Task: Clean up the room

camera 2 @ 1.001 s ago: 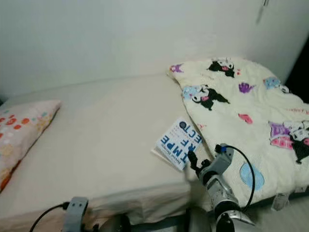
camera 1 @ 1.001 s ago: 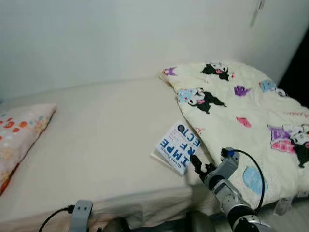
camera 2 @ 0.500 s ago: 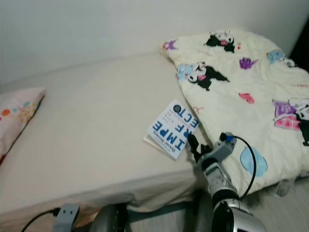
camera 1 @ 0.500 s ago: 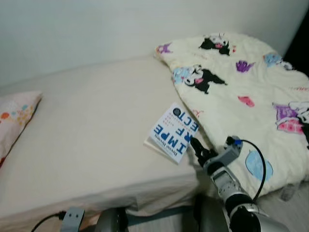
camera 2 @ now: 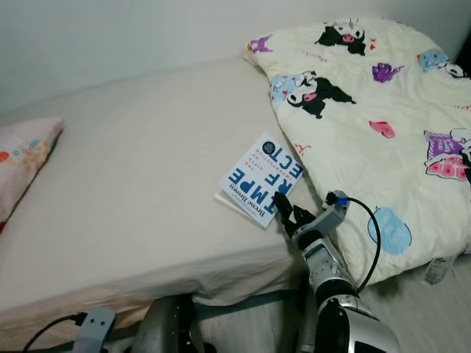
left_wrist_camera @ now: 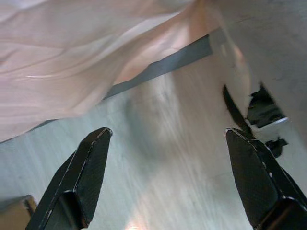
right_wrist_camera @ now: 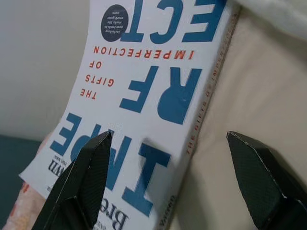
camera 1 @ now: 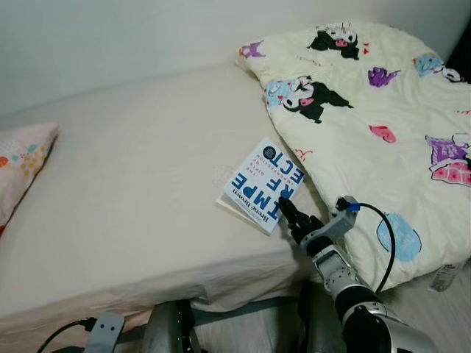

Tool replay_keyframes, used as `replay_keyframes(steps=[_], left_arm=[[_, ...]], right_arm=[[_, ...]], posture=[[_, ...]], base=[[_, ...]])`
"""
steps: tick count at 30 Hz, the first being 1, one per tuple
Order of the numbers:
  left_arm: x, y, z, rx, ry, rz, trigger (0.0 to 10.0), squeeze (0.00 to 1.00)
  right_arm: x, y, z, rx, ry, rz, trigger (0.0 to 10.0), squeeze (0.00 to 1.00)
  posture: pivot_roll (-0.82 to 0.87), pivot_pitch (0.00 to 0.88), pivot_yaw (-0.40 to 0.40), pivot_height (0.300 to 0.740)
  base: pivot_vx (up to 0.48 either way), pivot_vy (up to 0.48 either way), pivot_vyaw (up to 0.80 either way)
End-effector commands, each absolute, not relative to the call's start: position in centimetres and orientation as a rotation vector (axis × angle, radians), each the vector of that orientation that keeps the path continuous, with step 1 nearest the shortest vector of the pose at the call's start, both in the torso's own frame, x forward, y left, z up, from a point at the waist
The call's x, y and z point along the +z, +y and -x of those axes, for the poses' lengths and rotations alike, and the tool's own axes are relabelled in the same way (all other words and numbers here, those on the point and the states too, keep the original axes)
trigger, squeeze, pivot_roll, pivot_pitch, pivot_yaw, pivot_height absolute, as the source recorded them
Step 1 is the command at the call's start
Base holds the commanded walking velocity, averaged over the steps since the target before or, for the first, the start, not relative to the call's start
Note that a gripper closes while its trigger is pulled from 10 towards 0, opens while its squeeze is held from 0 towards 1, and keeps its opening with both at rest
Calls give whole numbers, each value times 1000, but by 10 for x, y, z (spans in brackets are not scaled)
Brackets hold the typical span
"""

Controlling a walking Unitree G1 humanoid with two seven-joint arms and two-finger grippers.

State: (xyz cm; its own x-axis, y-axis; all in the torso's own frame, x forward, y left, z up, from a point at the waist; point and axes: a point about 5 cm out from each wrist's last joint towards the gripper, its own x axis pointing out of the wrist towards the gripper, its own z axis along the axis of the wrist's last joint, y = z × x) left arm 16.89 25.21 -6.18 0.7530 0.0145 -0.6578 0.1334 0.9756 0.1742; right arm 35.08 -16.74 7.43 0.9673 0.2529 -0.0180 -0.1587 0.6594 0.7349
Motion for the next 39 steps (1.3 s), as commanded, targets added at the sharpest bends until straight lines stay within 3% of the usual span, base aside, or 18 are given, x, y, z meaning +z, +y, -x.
replay_keyframes(steps=[1,15,16,17,28,33,39], left_arm=[[-65,259,-157,-73,751,-238,10000,0],[-67,267,-126,-136,764,-282,10000,0],[-67,266,-125,-137,764,-282,10000,0],[-67,266,-125,-138,764,-281,10000,0],[-70,255,-131,-154,764,-274,10000,0],[-67,248,-150,-134,734,-257,10000,0],[-55,240,-192,-67,666,-225,10000,0]], right_arm=[[65,-153,-346,258,171,-872,10000,0],[89,-133,-362,322,108,-995,10000,0],[89,-132,-362,311,104,-999,4667,0],[89,-132,-362,303,100,-1003,0,0],[89,-148,-360,289,46,-1028,0,0],[94,-154,-361,334,38,-955,0,0],[125,-162,-371,474,-77,-878,0,0]], posture=[[167,312,132,540],[198,367,142,540],[197,370,140,540],[197,370,140,540],[153,341,129,540],[115,301,108,540],[50,204,78,540]], base=[[0,0,0],[0,0,0],[0,0,0],[0,0,0],[0,0,0],[0,0,0],[0,0,0]])
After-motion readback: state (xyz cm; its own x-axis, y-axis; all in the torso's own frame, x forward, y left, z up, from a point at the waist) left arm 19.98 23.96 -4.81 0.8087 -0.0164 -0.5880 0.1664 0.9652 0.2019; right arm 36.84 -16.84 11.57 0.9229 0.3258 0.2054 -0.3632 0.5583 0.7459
